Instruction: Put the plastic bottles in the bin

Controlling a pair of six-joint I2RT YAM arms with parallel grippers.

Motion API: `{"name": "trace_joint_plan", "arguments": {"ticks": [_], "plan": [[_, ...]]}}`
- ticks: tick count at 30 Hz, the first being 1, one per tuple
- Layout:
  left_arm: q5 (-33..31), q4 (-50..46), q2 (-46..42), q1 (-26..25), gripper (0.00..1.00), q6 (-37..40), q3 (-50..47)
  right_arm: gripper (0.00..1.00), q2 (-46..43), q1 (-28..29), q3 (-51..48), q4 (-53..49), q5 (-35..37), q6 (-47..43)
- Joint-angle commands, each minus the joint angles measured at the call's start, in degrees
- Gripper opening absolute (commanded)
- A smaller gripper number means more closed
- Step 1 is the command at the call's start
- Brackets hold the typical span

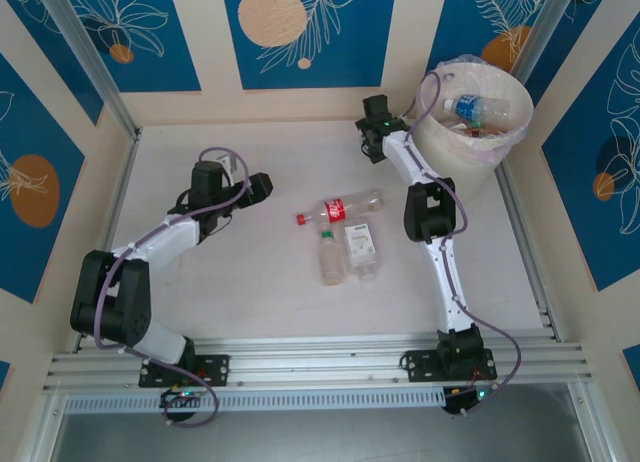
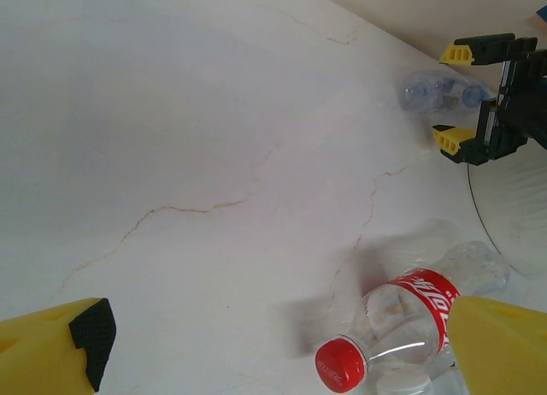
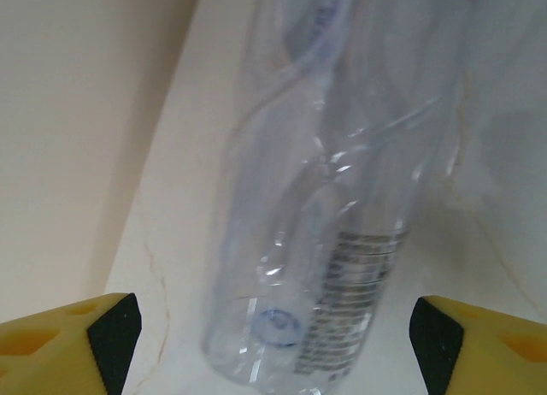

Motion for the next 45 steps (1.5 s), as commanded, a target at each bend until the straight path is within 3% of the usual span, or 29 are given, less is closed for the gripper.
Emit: {"name": "trace_joint_plan", "arguments": {"ticks": [1,7,14,19,24,29,36,40,45], "plan": [[1.5,1.6,1.2,0.7,1.0,1.1,2.1,0.85,1.6,-1.3,-0.7,-1.0,-0.8,6.0],[1.1,1.8,2.9,0.7,1.0,1.0,2.1,0.78,4.4,-2.0,0.4,-0.1,-1.9,8.3],[1.3,2.1,5.0,0.9,1.0,0.8,2.5,0.67,9.9,-3.3,6.3,2.3,-8.0,7.9],[1.5,2.5,5.6,0.9,1.0,0.6,2.7,0.54,6.3,-2.7,1.0,6.0,-6.3,3.9],[2.4,2.7,6.1,1.0,1.0,-0.1,2.8,0.48,1.4,-1.7,-4.9,10.0,-5.5,-0.5],[3.7,3.0,4.6,0.9,1.0,-0.5,2.3,0.46,-8.2,1.0,-15.5,18.4,-8.5,-8.2],[5.5,4.2,1.9,1.0,1.0,-2.4,1.3,0.42,-28.9,6.3,-40.5,33.4,-14.4,-20.3],[6.6,4.6,0.8,0.9,1.0,-4.8,0.7,0.42,-40.6,8.6,-51.2,35.0,-16.7,-27.7],[7.4,3.2,-0.1,-0.1,1.0,-6.1,1.0,0.43,-55.5,9.1,-55.7,28.5,-28.3,-41.1]]}}
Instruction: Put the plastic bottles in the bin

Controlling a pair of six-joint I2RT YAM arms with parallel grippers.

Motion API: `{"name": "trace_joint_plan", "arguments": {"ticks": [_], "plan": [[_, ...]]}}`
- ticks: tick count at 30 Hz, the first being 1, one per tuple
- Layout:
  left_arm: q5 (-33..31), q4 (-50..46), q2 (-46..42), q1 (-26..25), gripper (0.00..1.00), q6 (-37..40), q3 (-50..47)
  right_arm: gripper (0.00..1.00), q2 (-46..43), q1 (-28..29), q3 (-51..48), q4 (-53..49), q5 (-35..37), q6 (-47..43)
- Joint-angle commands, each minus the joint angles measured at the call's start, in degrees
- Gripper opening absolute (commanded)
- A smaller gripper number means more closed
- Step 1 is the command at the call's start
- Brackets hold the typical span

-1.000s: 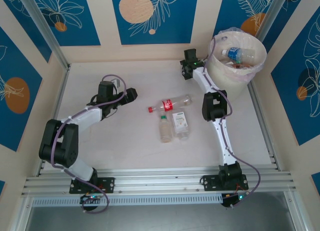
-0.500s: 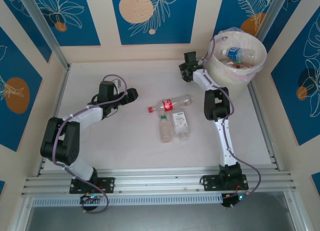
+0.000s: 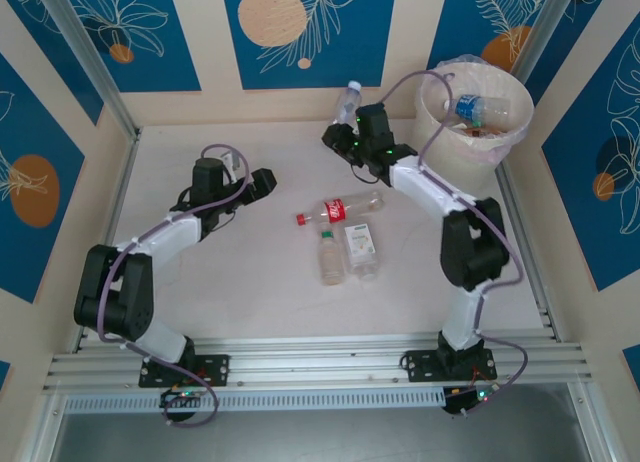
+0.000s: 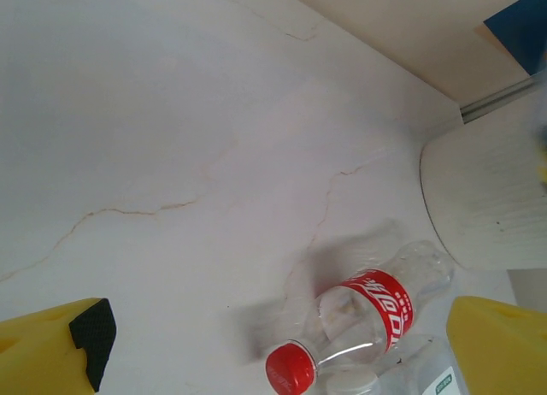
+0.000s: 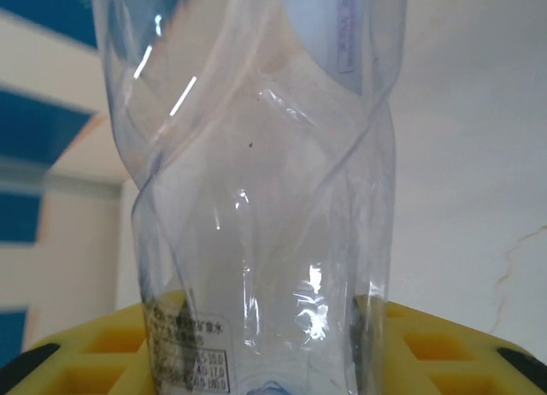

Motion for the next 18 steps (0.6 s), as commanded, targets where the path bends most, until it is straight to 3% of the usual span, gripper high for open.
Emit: {"name": "trace_joint_plan", "arguments": {"ticks": [1,3,6,11,15,18], "plan": [[1.6,0.5,-1.9,-0.3,1.0,-1.6,-0.2,0.43,-9.7,-1.1,0.4,-4.2,-10.6,-14.9],[1.2,0.8,-2.1,-0.7,1.0,-2.1,-0.3,0.44,-13.9,-1.4,3.6,-12.9,-9.7,-20.5],[1.4,1.5,-2.0,-1.1,1.0,-2.9,-0.3,0.46,-19.5,-3.8,5.1,-21.3,-1.1,-24.2],[2.4,1.7,-2.2,-1.9,1.0,-3.8,-0.3,0.46,-24.3,-15.8,4.3,-27.2,6.7,-25.3],[2.4,0.7,-2.7,-2.4,1.0,-3.8,-0.4,0.47,-20.5,-25.7,8.5,-33.1,6.8,-27.0],[2.1,0.1,-3.4,-2.6,1.0,-4.1,-0.9,0.49,-15.2,-31.4,14.8,-38.5,1.7,-25.9]]}}
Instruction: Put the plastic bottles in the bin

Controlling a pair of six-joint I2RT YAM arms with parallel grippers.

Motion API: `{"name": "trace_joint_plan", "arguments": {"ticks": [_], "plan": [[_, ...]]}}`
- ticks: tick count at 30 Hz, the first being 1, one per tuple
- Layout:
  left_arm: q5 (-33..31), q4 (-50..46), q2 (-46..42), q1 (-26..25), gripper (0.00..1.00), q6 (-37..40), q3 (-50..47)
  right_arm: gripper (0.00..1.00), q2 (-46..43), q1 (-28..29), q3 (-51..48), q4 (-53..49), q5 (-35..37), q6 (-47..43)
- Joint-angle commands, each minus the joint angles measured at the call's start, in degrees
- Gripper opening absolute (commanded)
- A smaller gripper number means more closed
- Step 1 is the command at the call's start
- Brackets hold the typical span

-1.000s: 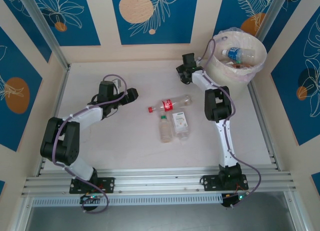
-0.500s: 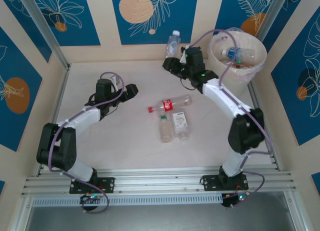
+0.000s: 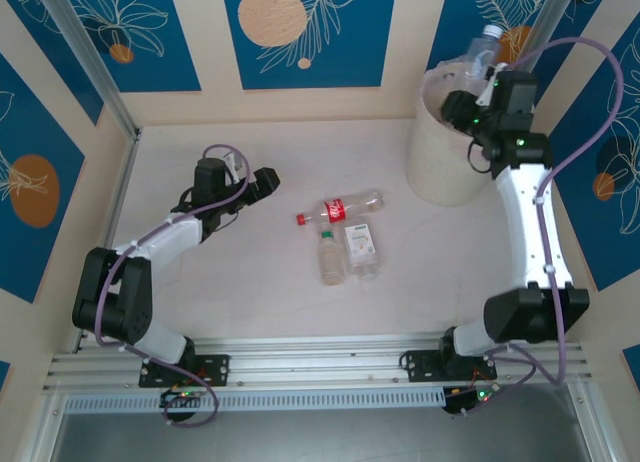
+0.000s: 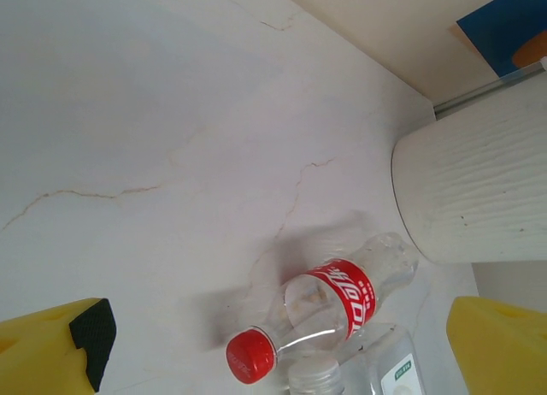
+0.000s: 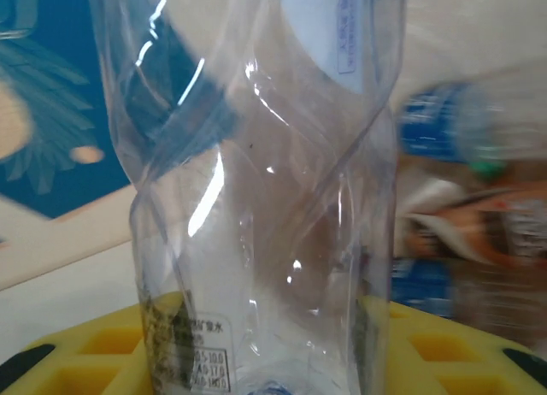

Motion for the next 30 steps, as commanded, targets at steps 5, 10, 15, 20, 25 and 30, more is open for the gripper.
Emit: {"name": "trace_joint_plan", "arguments": {"ticks": [5,10,15,20,25,30], "plan": [[0.1,-0.6,-3.3,-0.7,1.0,-1.0,-1.3,0.86,9.4,-3.8,11.7,-12.5,-3.8,-1.5],[-0.6,-1.3,-3.7,-0.9,1.0,-0.6,-1.6,0.99,4.5,-3.8,7.1,-6.5,-0.4,0.5],[-0.1,-2.0,-2.7,-1.2,1.0,0.1,-0.9,0.99,-2.4,-4.1,-0.8,1.5,2.3,1.0],[1.1,-4.0,-1.1,-2.7,1.0,2.9,1.3,0.99,-6.7,-6.2,-7.1,7.3,-5.4,1.1],[-3.4,-9.8,0.1,-7.7,1.0,10.6,4.7,1.0,-11.7,-6.7,-15.4,15.2,-17.0,4.3],[-5.7,-15.8,3.0,-12.4,1.0,19.8,8.3,1.0,-18.8,-4.5,-26.3,27.6,-28.7,8.6]]}}
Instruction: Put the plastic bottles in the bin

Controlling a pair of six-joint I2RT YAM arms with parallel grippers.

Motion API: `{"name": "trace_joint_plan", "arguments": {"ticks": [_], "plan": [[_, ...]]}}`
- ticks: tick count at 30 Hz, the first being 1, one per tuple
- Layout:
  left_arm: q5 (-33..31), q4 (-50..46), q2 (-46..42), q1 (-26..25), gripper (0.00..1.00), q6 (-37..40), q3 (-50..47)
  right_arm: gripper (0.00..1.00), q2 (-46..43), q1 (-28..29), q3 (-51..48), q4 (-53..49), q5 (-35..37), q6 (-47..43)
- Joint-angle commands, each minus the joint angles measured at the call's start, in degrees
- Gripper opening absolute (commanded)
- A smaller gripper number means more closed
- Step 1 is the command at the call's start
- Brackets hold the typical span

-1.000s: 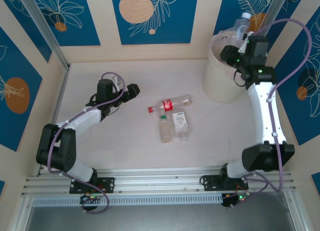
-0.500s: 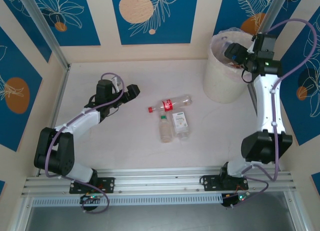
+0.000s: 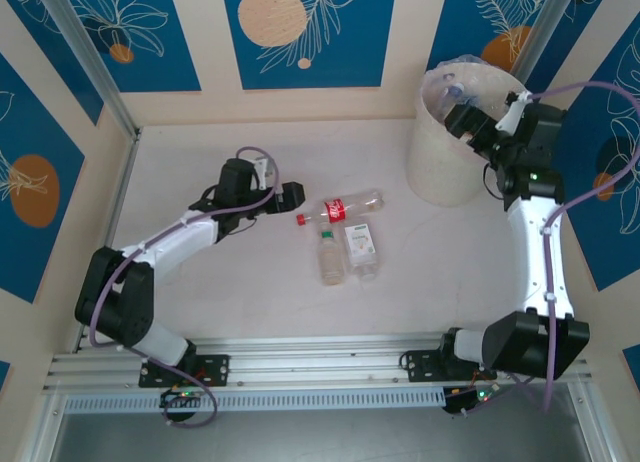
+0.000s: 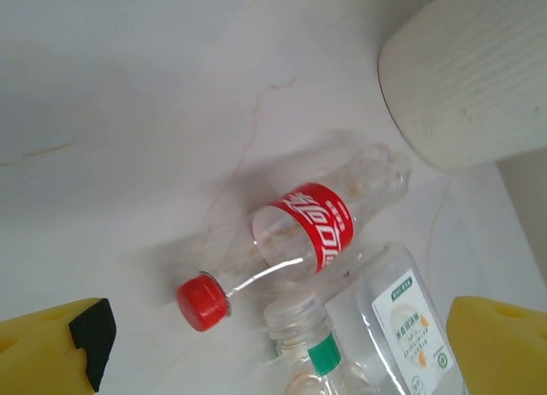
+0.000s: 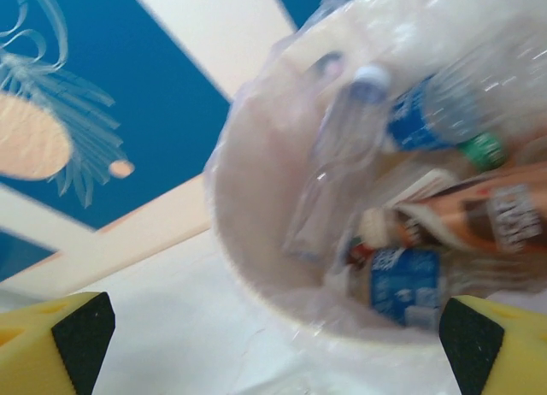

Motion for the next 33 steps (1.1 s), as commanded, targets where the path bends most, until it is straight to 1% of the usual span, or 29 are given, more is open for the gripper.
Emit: {"name": "trace_joint_plan", "arguments": {"ticks": [1,5,8,9,10,11,12,13,17,18,19,22,25,27,31,33], "plan": [[-1.7,-6.8,2.7,-2.6,1.0,10.6,3.6,0.99,-5.4,2.6,-5.3,11.8,-10.8,3.1],[-2.4,-12.0,5.9,-4.4,1.0,19.3,6.4,0.99,-8.9,7.6,-10.9,14.4,-8.4,0.8],[-3.2,-12.7,7.4,-4.5,1.0,21.0,6.9,0.99,-8.9,10.7,-14.7,14.4,-7.4,0.6],[-3.0,-12.9,7.7,-4.5,1.0,20.8,7.2,0.99,-8.5,11.9,-15.2,13.0,-5.8,0.1],[-2.8,-13.3,8.1,-4.5,1.0,20.2,7.5,0.99,-7.9,14.0,-15.5,10.0,-1.0,0.2],[-3.1,-13.5,8.3,-4.5,1.0,19.0,7.5,1.0,-7.2,16.5,-15.5,4.8,6.1,0.9],[-4.4,-13.8,8.6,-4.6,1.0,17.6,7.5,0.99,-6.2,18.4,-15.4,0.7,11.5,2.0],[-6.6,-14.4,8.9,-4.6,1.0,15.7,7.4,0.98,-5.0,20.2,-15.9,-2.6,14.6,2.8],[-9.8,-14.8,9.2,-4.7,1.0,9.0,6.1,0.97,-0.4,27.1,-20.5,-6.9,14.3,3.6],[-10.6,-14.6,9.0,-4.6,1.0,7.3,5.5,0.97,0.6,28.9,-21.0,-7.9,15.2,3.7],[-12.0,-14.6,8.7,-4.6,1.0,5.5,5.0,0.97,2.0,30.9,-21.3,-9.4,17.4,4.4],[-14.9,-13.7,7.9,-4.6,1.0,2.8,3.4,0.99,7.0,35.8,-21.0,-12.7,20.8,5.1],[-16.4,-12.7,7.2,-4.5,1.0,1.7,2.8,1.0,12.0,39.4,-19.7,-14.3,21.7,4.9],[-16.0,-12.8,7.5,-4.5,1.0,1.6,3.3,0.99,15.6,41.5,-18.1,-15.3,22.9,4.3],[-15.3,-13.3,8.6,-4.6,1.0,1.2,4.0,1.0,22.7,44.2,-13.9,-19.8,30.4,4.6],[-15.2,-13.4,9.0,-4.5,1.0,1.1,4.1,1.0,25.3,44.9,-12.8,-20.2,30.7,4.1]]}}
